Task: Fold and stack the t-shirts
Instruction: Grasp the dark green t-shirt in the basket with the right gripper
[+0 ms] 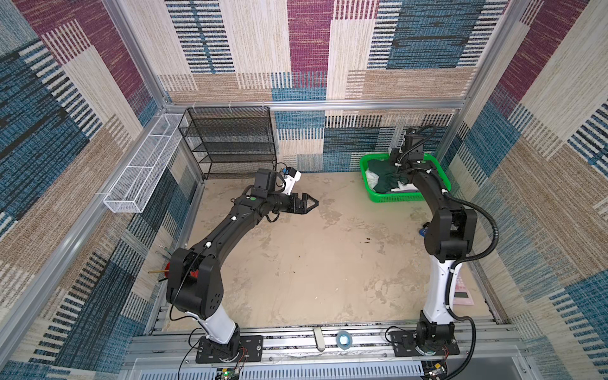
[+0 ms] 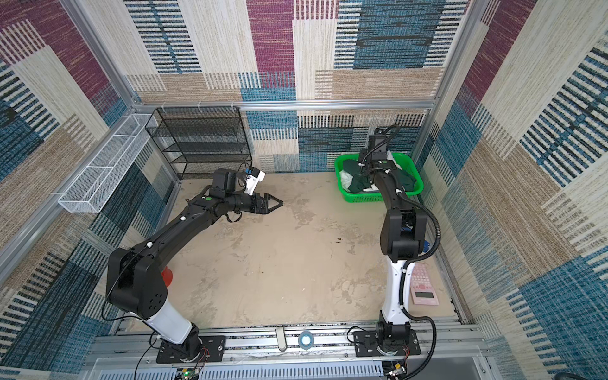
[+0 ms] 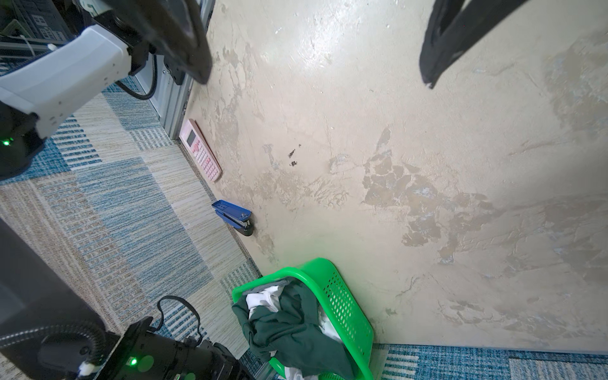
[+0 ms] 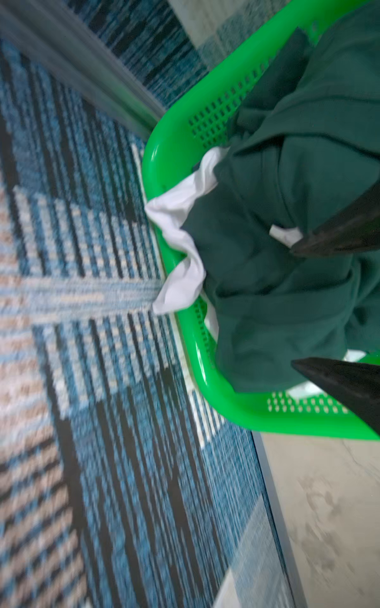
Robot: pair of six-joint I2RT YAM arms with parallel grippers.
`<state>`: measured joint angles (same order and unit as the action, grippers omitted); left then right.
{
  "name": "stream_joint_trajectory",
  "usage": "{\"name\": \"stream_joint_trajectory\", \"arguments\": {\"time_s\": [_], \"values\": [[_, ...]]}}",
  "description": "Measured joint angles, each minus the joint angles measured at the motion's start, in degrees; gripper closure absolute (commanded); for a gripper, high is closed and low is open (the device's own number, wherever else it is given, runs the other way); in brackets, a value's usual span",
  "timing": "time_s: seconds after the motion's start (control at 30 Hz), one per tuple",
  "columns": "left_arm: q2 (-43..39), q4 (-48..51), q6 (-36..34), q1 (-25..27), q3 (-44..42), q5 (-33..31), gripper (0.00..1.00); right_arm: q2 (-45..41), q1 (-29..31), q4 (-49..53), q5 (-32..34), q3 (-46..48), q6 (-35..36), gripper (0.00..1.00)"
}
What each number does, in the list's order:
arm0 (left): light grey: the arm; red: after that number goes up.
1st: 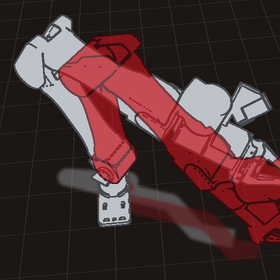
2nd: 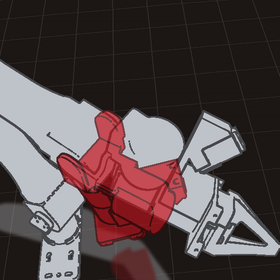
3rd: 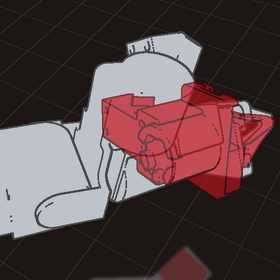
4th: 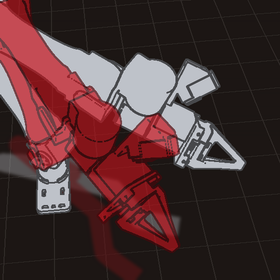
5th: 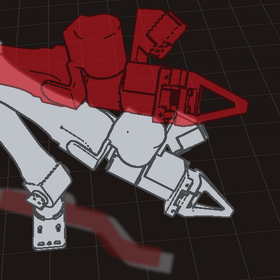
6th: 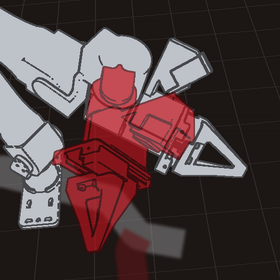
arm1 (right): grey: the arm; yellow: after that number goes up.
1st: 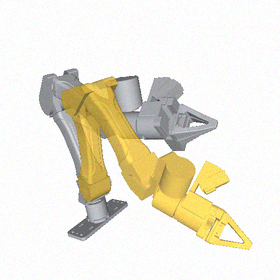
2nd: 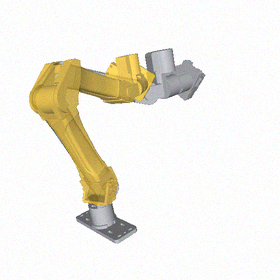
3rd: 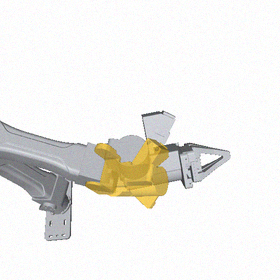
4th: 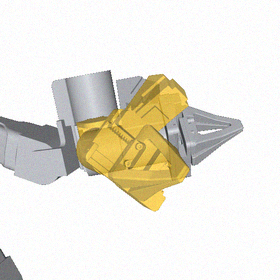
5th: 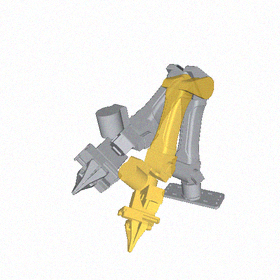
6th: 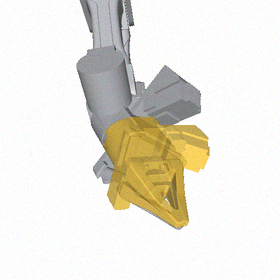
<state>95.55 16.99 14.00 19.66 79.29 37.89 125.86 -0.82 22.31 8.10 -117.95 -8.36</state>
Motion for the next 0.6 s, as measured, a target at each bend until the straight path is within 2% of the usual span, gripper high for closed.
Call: {"name": "stream_joint_trajectory", "arguments": {"time_s": [0.17,0.37,0.5,0.6], "values": [[0.1,-0.2,0.0,0.3,0.0,0.2,0.01,1.7,-1.9,2.0,2.0,-0.1,-0.6,0.49],[0.4,-0.2,0.0,0.4,0.0,0.5,0.01,3.1,-3.1,2.1,4.6,0.4,-0.5,0.54],[0.4,-0.2,0.0,0.6,0.0,1.1,0.01,4.3,-3.0,2.1,5.6,0.4,0.3,0.68],[0.5,-0.2,0.0,0.8,0.0,1.3,0.01,4.9,-3.0,2.1,5.6,0.3,0.5,0.86]]}}
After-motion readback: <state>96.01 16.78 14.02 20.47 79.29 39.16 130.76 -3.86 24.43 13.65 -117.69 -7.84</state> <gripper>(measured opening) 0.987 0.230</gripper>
